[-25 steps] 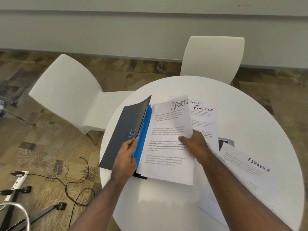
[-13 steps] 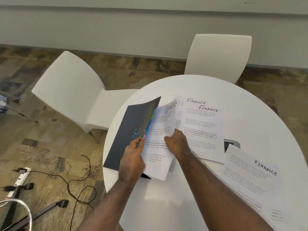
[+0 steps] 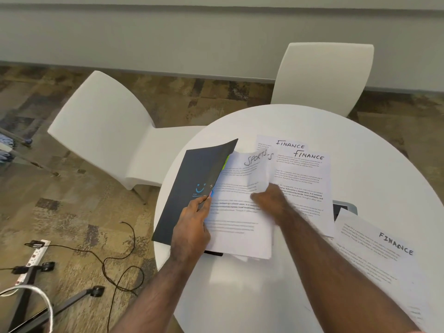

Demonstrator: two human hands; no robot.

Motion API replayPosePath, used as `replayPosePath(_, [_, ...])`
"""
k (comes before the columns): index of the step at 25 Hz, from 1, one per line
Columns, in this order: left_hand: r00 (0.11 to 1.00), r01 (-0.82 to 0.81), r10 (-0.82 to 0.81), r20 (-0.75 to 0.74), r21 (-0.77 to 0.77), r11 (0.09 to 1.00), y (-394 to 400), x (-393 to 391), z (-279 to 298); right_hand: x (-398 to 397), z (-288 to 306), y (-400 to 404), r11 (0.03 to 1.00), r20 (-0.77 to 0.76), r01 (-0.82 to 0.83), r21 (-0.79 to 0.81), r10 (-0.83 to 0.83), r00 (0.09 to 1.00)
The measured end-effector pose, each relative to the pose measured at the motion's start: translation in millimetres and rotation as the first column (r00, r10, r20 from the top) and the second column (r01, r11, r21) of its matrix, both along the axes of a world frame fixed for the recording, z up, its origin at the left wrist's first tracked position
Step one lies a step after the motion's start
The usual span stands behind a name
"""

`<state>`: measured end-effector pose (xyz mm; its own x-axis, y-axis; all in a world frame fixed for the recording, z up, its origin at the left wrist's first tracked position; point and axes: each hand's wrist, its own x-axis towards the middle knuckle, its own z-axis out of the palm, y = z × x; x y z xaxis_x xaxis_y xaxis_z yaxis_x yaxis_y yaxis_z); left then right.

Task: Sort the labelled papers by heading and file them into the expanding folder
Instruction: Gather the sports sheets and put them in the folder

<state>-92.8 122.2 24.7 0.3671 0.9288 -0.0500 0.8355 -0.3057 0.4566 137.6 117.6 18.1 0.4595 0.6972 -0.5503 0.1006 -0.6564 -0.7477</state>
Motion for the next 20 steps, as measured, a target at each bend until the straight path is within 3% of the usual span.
replayPosePath(3, [1.000,-0.007,0.007,-0.007,-0.021,1.000,-0.1,0.0,0.2,38.2,10.6,-7.4,0.999,-0.168,-0.017,-0.035,0.011,0.986])
replayPosePath(8, [1.000,0.018,-0.018,0.004,-0.023,1.000,-1.8,10.0,4.2,31.7,17.1,1.6,0.996,-0.192,-0.076,-0.054,0.064,0.979])
replayPosePath(10, [0.999,0.035,-0.035,-0.020,-0.021,0.999,-4.8,12.7,5.3,21.1,15.6,13.6,0.998,-0.095,-0.057,-0.003,0.056,0.994])
replayPosePath(13, [0.999,0.029,-0.030,-0.042,-0.021,0.999,-9.9,12.6,5.2,7.6,13.5,28.0,0.994,0.216,-0.102,-0.038,0.107,0.971])
replayPosePath(20, [1.000,-0.025,0.025,-0.010,-0.010,1.000,-9.9,15.6,9.7,8.0,-0.3,21.4,0.996,0.400,0.078,0.034,-0.085,0.913])
